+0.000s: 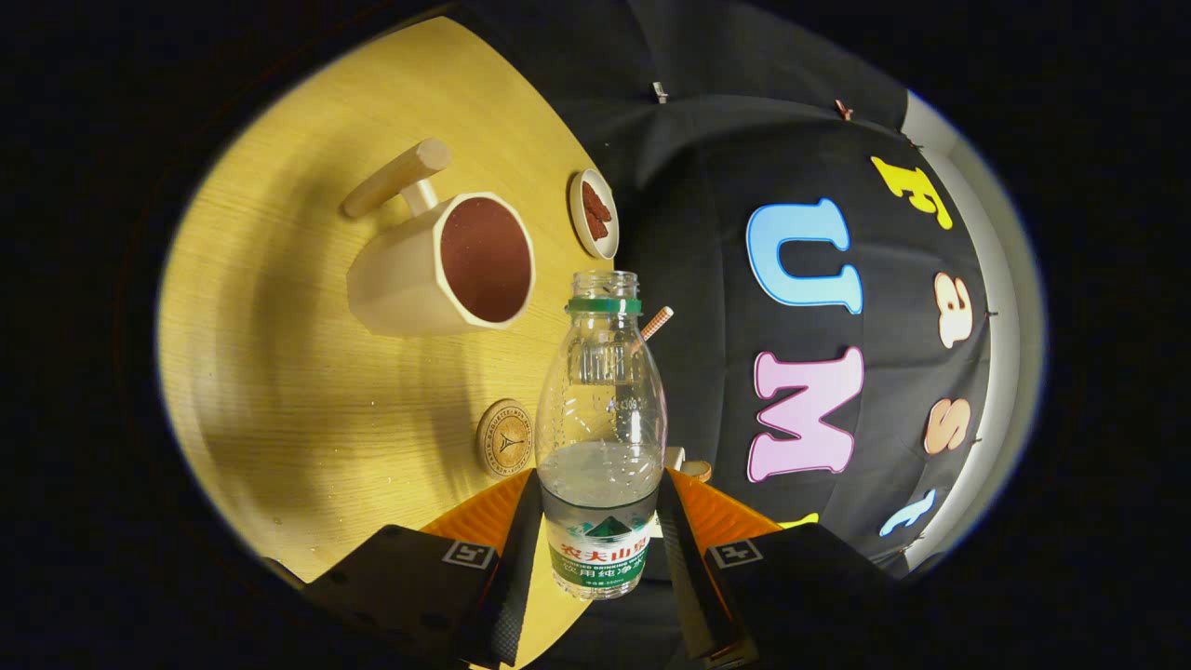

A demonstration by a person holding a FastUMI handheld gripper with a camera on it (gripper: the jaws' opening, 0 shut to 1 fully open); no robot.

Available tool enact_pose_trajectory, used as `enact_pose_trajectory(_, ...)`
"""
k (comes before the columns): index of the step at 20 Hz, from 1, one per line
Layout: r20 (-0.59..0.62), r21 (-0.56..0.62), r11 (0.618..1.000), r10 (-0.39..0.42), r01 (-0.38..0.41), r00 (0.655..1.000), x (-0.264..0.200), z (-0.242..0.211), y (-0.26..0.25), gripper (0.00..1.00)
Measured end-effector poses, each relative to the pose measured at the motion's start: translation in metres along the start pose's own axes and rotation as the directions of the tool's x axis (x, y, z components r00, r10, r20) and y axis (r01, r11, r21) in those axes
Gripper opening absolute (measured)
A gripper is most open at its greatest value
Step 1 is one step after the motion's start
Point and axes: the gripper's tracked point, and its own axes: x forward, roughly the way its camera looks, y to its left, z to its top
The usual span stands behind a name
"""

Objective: Take the bottle from table, then pour the juice into the cup, finally place the bottle on the coaster

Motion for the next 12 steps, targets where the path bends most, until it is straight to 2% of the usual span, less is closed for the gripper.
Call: enact_pose_trajectory(12,0.004,-0.186,0.983,0.005,-0.004,1.000,0.0043,-0.0010,-0.0055,0.68)
